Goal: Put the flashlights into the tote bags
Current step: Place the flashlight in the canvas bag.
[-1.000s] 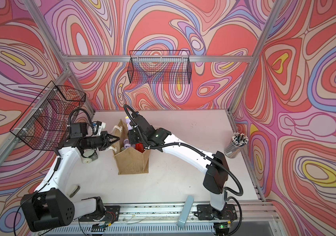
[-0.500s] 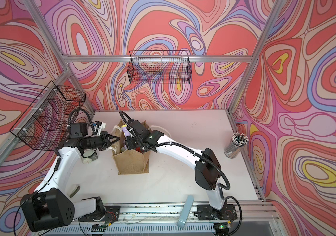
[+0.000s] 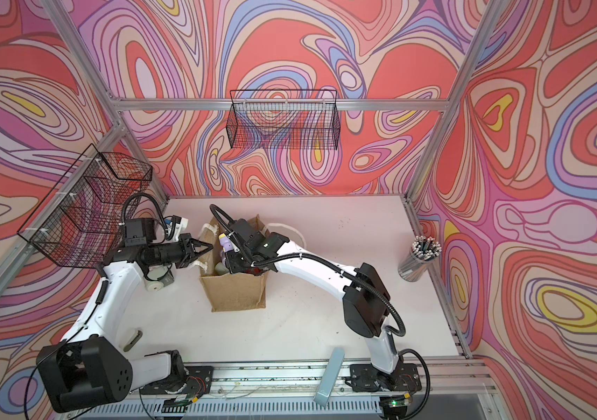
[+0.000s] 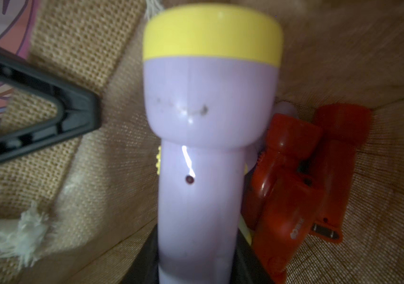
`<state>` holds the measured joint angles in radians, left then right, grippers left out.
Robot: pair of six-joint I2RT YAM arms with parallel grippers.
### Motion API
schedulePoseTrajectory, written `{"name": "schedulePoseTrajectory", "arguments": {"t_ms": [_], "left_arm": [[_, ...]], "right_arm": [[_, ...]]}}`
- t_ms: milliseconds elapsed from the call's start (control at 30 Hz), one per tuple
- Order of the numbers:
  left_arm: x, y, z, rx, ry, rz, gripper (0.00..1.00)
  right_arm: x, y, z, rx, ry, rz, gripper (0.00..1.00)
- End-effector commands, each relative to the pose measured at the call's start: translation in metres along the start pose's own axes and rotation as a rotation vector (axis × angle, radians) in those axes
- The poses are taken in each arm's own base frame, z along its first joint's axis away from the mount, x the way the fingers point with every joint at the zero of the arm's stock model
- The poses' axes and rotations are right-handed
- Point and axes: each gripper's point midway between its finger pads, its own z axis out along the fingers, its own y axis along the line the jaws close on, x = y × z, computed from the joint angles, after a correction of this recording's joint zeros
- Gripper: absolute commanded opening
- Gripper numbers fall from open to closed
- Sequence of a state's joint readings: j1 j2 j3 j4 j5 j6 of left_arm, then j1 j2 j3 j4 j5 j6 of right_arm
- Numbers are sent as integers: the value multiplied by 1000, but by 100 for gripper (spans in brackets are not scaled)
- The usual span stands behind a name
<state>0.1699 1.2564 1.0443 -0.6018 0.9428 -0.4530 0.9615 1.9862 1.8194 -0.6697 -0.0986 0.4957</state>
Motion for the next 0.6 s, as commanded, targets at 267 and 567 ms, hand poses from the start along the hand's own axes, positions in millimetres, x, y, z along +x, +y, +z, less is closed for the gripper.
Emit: {"name": "schedulePoseTrajectory", "arguments": {"t_ms": [267,567], "left_arm": [[2,-22,-5,72,-2,67,0],[1,-23,-6,72,-6,72,0]], "right_arm": [[31,-28,20,148,119,82,18],[42,-47,26,250,154,122,18]]}}
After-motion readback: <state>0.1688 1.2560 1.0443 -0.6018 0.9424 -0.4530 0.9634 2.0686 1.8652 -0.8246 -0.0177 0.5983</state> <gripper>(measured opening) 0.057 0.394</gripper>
